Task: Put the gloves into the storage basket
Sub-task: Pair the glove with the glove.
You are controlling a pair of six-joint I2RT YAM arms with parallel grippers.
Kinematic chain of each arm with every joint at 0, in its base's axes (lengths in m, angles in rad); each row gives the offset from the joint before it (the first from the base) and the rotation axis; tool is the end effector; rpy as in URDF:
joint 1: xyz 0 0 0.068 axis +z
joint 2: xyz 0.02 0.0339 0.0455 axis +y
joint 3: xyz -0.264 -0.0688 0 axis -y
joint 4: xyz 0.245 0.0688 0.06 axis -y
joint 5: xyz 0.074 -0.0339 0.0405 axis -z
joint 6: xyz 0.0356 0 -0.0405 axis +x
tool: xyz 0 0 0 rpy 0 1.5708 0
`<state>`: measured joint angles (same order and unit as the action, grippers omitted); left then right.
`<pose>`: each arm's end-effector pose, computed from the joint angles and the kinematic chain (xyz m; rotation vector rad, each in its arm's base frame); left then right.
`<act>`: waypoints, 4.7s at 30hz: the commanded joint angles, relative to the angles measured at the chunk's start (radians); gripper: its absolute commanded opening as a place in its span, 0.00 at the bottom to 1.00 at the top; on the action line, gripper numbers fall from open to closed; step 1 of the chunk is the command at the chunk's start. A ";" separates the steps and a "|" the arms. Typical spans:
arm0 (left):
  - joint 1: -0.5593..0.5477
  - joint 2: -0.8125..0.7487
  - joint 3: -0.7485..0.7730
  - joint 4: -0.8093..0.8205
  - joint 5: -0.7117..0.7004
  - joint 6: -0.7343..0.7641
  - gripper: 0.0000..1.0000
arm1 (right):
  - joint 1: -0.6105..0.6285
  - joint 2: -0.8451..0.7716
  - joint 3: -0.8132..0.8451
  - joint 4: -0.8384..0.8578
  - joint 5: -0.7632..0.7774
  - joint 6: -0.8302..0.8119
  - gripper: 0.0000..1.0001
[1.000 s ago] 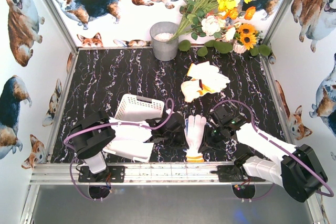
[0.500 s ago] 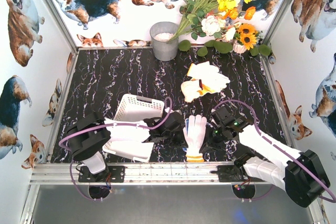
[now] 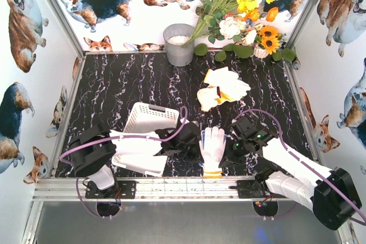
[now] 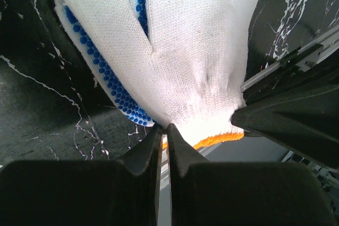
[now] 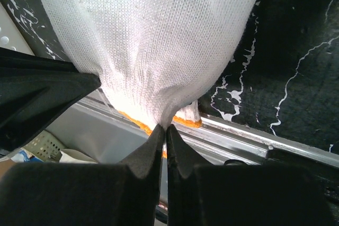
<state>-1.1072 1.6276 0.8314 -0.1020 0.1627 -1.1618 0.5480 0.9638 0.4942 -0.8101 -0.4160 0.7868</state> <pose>0.1367 -0.2863 0.1586 0.0034 2.8330 -0.9948 0.1168 0.0881 0.1709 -0.2663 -3.0023 -0.7727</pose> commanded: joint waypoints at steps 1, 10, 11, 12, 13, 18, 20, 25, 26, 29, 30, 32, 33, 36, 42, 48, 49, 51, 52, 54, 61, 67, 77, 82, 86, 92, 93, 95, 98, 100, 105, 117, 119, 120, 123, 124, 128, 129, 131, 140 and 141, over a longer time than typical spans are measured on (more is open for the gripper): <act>-0.005 0.004 0.010 -0.023 0.028 0.031 0.00 | 0.004 0.010 -0.011 0.022 0.016 -0.004 0.00; -0.005 0.053 0.020 -0.041 0.039 0.047 0.00 | 0.006 0.070 -0.021 0.045 0.018 -0.027 0.00; -0.005 0.058 0.020 -0.047 0.041 0.050 0.00 | 0.006 0.074 -0.023 0.049 0.018 -0.026 0.00; -0.005 0.062 0.021 -0.054 0.041 0.055 0.00 | 0.008 0.078 -0.025 0.054 0.019 -0.026 0.00; -0.006 0.066 0.025 -0.062 0.042 0.061 0.00 | 0.007 0.081 -0.027 0.059 0.020 -0.026 0.00; -0.005 0.095 0.051 -0.109 0.035 0.102 0.00 | 0.012 0.105 -0.038 0.080 0.027 -0.023 0.01; -0.005 0.101 0.051 -0.110 0.035 0.107 0.00 | 0.013 0.115 -0.044 0.086 0.032 -0.024 0.01; -0.005 0.105 0.042 -0.105 0.034 0.106 0.00 | 0.018 0.132 -0.055 0.094 0.063 -0.027 0.01; -0.005 0.101 0.040 -0.105 0.028 0.107 0.00 | 0.018 0.133 -0.055 0.096 0.068 -0.026 0.01; -0.005 0.070 0.042 -0.117 -0.008 0.109 0.06 | 0.019 0.127 -0.040 0.081 0.090 -0.018 0.07; -0.006 0.052 0.046 -0.132 -0.025 0.110 0.12 | 0.019 0.119 -0.029 0.069 0.097 -0.017 0.11; -0.006 0.031 0.053 -0.160 -0.065 0.113 0.23 | 0.020 0.084 -0.002 0.036 0.118 -0.014 0.21; -0.005 -0.010 0.057 -0.169 -0.080 0.115 0.27 | 0.019 0.062 0.013 0.012 0.130 -0.014 0.27; -0.005 -0.068 0.076 -0.191 -0.105 0.122 0.40 | 0.019 0.003 0.073 -0.050 0.173 -0.017 0.40; 0.013 -0.091 0.174 -0.297 -0.166 0.170 0.48 | 0.010 -0.043 0.212 -0.138 0.299 -0.064 0.51; 0.135 -0.030 0.240 -0.202 -0.134 0.228 0.42 | -0.139 0.028 0.242 -0.044 0.206 -0.149 0.51; 0.155 -0.015 0.248 -0.176 -0.119 0.240 0.42 | -0.171 0.043 0.236 -0.018 0.184 -0.159 0.50; 0.204 0.015 0.254 -0.129 -0.070 0.247 0.37 | -0.229 0.068 0.225 0.036 0.155 -0.178 0.47; 0.229 0.048 0.252 -0.099 -0.034 0.245 0.35 | -0.252 0.080 0.221 0.066 0.145 -0.186 0.46; 0.259 0.086 0.257 -0.051 0.021 0.251 0.33 | -0.301 0.118 0.215 0.114 0.119 -0.198 0.44; 0.269 0.207 0.379 -0.096 0.047 0.342 0.31 | -0.404 0.279 0.216 0.208 0.050 -0.227 0.41; 0.278 0.283 0.409 -0.109 0.019 0.379 0.30 | -0.422 0.392 0.207 0.259 0.025 -0.235 0.40; 0.296 0.344 0.414 -0.061 0.059 0.413 0.30 | -0.422 0.502 0.193 0.325 0.000 -0.231 0.37; 0.296 0.358 0.406 -0.061 0.046 0.416 0.29 | -0.422 0.529 0.187 0.343 -0.009 -0.231 0.28; 0.296 0.369 0.394 -0.022 0.059 0.402 0.23 | -0.422 0.527 0.185 0.341 -0.015 -0.236 0.18; 0.296 0.370 0.402 -0.009 0.055 0.403 0.16 | -0.422 0.501 0.188 0.318 -0.016 -0.239 0.09; 0.296 0.370 0.405 -0.010 0.053 0.406 0.14 | -0.422 0.494 0.188 0.312 -0.017 -0.238 0.08; 0.296 0.367 0.408 -0.014 0.050 0.411 0.12 | -0.422 0.475 0.191 0.299 -0.021 -0.238 0.07; 0.296 0.360 0.405 -0.022 0.042 0.418 0.10 | -0.421 0.438 0.197 0.275 -0.019 -0.241 0.06; 0.295 0.352 0.399 -0.021 0.040 0.423 0.08 | -0.421 0.413 0.198 0.262 -0.013 -0.244 0.06; 0.296 0.334 0.394 -0.020 0.034 0.430 0.00 | -0.421 0.398 0.195 0.255 -0.027 -0.250 0.06; 0.294 0.259 0.327 -0.012 0.008 0.412 0.00 | -0.404 0.438 0.223 0.268 -0.043 -0.259 0.05; 0.294 0.251 0.316 -0.014 0.003 0.410 0.00 | -0.399 0.448 0.227 0.272 -0.043 -0.261 0.05; 0.294 0.247 0.314 -0.015 -0.002 0.410 0.00 | -0.395 0.453 0.228 0.275 -0.043 -0.261 0.05; 0.294 0.247 0.314 -0.029 -0.018 0.411 0.00 | -0.384 0.474 0.240 0.278 -0.041 -0.267 0.06; 0.294 0.250 0.318 -0.036 -0.022 0.410 0.00 | -0.380 0.480 0.245 0.276 -0.040 -0.269 0.05; 0.294 0.244 0.299 -0.036 -0.033 0.394 0.00 | -0.362 0.492 0.266 0.271 -0.031 -0.274 0.05; 0.294 0.242 0.293 -0.035 -0.036 0.393 0.00 | -0.358 0.493 0.269 0.270 -0.029 -0.274 0.05; 0.294 0.243 0.286 -0.040 -0.044 0.394 0.00 | -0.348 0.499 0.275 0.272 -0.025 -0.274 0.05; 0.294 0.276 0.292 -0.048 -0.080 0.407 0.00 | -0.320 0.551 0.288 0.310 -0.017 -0.265 0.05; 0.294 0.279 0.298 -0.050 -0.085 0.412 0.00 | -0.318 0.562 0.290 0.316 -0.018 -0.266 0.05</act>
<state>-0.8169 1.9007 1.1213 -0.1463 0.1188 -0.7658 0.2192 1.4975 0.7410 -0.5480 -0.4404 0.5259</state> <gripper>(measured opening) 0.005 0.088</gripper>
